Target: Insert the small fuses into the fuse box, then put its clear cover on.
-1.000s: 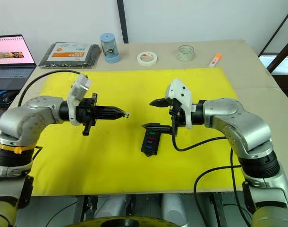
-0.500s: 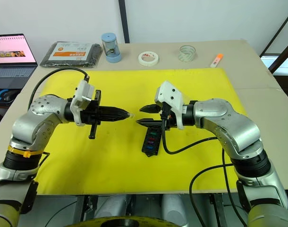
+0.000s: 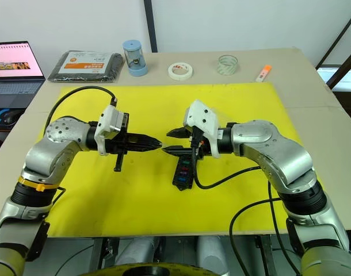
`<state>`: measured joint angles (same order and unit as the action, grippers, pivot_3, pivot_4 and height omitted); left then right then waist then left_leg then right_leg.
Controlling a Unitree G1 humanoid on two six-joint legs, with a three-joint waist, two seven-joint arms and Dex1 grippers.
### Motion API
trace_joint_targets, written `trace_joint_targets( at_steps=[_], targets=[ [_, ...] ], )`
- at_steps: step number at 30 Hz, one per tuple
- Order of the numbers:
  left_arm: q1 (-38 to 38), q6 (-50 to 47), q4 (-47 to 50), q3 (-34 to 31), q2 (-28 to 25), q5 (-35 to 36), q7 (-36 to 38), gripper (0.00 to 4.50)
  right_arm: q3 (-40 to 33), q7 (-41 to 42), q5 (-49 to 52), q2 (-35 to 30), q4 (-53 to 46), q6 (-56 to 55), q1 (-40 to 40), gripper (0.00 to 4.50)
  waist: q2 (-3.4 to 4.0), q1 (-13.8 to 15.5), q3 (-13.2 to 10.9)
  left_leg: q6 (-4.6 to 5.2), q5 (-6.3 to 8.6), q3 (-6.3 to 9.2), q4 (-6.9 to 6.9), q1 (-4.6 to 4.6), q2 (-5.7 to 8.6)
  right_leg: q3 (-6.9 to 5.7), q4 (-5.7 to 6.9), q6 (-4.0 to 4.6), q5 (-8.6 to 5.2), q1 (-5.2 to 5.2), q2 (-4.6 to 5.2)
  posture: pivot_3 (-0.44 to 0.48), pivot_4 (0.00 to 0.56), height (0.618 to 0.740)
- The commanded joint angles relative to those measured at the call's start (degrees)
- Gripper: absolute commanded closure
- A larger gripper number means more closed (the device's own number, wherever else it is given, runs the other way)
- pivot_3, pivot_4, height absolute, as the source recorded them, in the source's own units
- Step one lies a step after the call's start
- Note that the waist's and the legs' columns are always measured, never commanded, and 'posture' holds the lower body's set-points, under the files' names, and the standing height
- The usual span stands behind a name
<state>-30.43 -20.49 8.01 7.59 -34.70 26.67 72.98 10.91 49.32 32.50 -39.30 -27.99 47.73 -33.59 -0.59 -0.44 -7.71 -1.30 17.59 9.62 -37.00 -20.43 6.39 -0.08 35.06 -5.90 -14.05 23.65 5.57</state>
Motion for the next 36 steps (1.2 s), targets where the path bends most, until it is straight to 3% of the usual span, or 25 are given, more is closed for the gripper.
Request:
trace_joint_targets(
  at_steps=[1, 7, 9, 13, 24, 25, 30, 36],
  targets=[
    [-0.66, 0.84, 1.24, -1.01, 0.2, 0.7, -0.36, 4.5, -0.09, 0.23, -0.69, -0.01, -1.66, -1.36, -0.89, 2.44, 0.0, 0.0, 0.0, 0.0, 0.0, 0.0, 0.0, 0.0, 0.0, 0.0, 0.0, 0.0, 0.0, 0.0, 0.0, 0.0, 0.15, 0.74],
    [-0.15, 0.24, 2.08, -1.02, 0.17, 1.28, -0.68, 4.5, 0.3, 0.28, -1.19, 0.39, -1.17, -1.58, -1.04, 2.6, 0.0, 0.0, 0.0, 0.0, 0.0, 0.0, 0.0, 0.0, 0.0, 0.0, 0.0, 0.0, 0.0, 0.0, 0.0, 0.0, 0.15, 0.74],
    [0.05, 0.16, 2.32, -1.01, 0.11, 1.36, -0.68, 4.5, 0.33, 0.18, -1.25, 0.65, -0.92, -1.76, -0.98, 2.98, 0.0, -0.02, 0.0, 0.0, 0.0, 0.0, 0.0, 0.0, 0.0, -0.01, 0.0, 0.0, 0.0, 0.0, 0.0, 0.0, 0.15, 0.74],
    [0.15, 0.16, 2.56, -0.96, -0.01, 1.33, -0.66, 4.5, 0.33, 0.5, -1.21, 0.73, -0.55, -2.02, -0.72, 4.41, 0.0, -0.01, 0.0, 0.0, 0.0, 0.0, 0.0, 0.0, 0.0, -0.01, 0.01, 0.0, 0.0, 0.0, 0.0, 0.0, 0.15, 0.74],
    [2.43, -0.45, 4.04, -0.56, -1.4, 1.71, 0.6, 4.5, -0.64, 1.44, -0.09, -0.05, -1.09, -1.44, 0.43, 4.46, 0.0, -0.02, 0.0, 0.0, 0.0, 0.0, 0.0, 0.01, 0.0, -0.01, 0.01, 0.0, 0.0, 0.0, 0.0, 0.0, 0.15, 0.74],
    [2.89, -0.26, 4.07, -0.45, -1.69, 1.55, 0.87, 3.99, -0.75, 1.73, -0.03, -0.46, -1.24, -1.38, 0.6, 4.5, 0.0, -0.04, 0.0, 0.0, 0.0, 0.0, 0.0, 0.01, 0.0, 0.0, 0.01, 0.0, 0.0, 0.0, 0.0, 0.0, 0.15, 0.74],
    [7.05, 9.62, 0.6, 1.65, -3.13, -3.89, 4.37, 2.28, -1.38, 3.61, -0.04, -5.47, -2.15, 0.47, 0.62, 4.5, 0.01, 0.05, -0.01, 0.0, 0.0, 0.0, 0.01, 0.02, 0.0, -0.01, 0.0, 0.0, 0.0, -0.01, 0.01, 0.0, 0.15, 0.74],
    [9.31, 14.85, -1.85, 3.0, 1.06, -6.73, 0.67, 0.11, 2.39, 3.46, -5.49, -14.06, -3.95, 3.98, -1.72, 4.5, 0.02, 1.02, -0.02, 0.06, 0.03, -0.03, -0.01, 0.0, 0.02, -0.02, -0.06, 0.0, 0.0, -0.03, 0.02, 0.0, 0.15, 0.74]
  ],
)
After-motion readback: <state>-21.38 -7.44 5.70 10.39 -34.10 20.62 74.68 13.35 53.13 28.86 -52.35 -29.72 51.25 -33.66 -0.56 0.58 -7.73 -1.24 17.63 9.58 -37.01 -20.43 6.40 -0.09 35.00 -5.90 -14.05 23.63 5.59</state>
